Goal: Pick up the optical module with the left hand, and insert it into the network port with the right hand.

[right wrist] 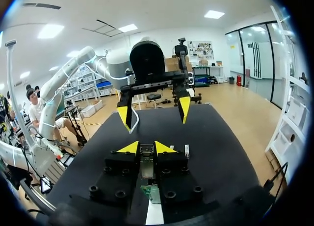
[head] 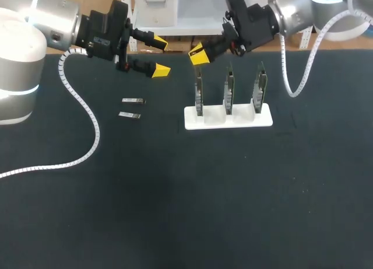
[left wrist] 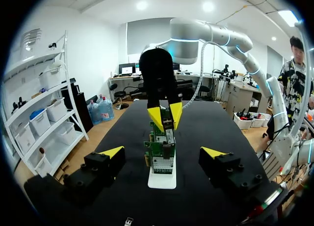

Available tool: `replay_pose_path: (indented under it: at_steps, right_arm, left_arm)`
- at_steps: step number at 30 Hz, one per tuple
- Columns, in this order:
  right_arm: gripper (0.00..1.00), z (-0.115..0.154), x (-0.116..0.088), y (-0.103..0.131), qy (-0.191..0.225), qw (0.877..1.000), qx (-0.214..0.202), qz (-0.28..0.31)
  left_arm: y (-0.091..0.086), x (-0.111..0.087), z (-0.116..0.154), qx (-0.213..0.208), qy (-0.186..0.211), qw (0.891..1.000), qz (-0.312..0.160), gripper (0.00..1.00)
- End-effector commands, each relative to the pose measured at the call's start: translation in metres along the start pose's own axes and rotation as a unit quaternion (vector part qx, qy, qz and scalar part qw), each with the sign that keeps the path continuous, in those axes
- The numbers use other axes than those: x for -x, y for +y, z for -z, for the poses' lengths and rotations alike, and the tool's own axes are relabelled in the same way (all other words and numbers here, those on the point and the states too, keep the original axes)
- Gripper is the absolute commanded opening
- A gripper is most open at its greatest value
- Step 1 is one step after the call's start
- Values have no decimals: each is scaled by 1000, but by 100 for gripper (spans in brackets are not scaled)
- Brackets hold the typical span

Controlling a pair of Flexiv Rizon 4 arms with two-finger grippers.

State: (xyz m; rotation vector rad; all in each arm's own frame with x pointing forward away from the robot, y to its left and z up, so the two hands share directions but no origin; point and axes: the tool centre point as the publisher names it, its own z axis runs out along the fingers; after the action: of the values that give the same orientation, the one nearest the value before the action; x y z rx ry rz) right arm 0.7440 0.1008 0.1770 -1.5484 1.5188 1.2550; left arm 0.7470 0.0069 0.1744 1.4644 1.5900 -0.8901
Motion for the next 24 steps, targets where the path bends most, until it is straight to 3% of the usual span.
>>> replay_pose_path:
  at_steps: [1, 15, 24]
  right_arm:
    - [0, 1, 5, -4, -1, 1000, 4, 5]
    - [0, 6, -10, -5, -1, 1000, -12, -15]
    - [0, 2, -6, -5, -1, 1000, -6, -10]
  left_arm:
    - [0, 1, -1, 1, 3, 1000, 1, 100]
    - [0, 1, -1, 1, 3, 1000, 1, 100]
    - [0, 1, -1, 1, 3, 1000, 1, 100]
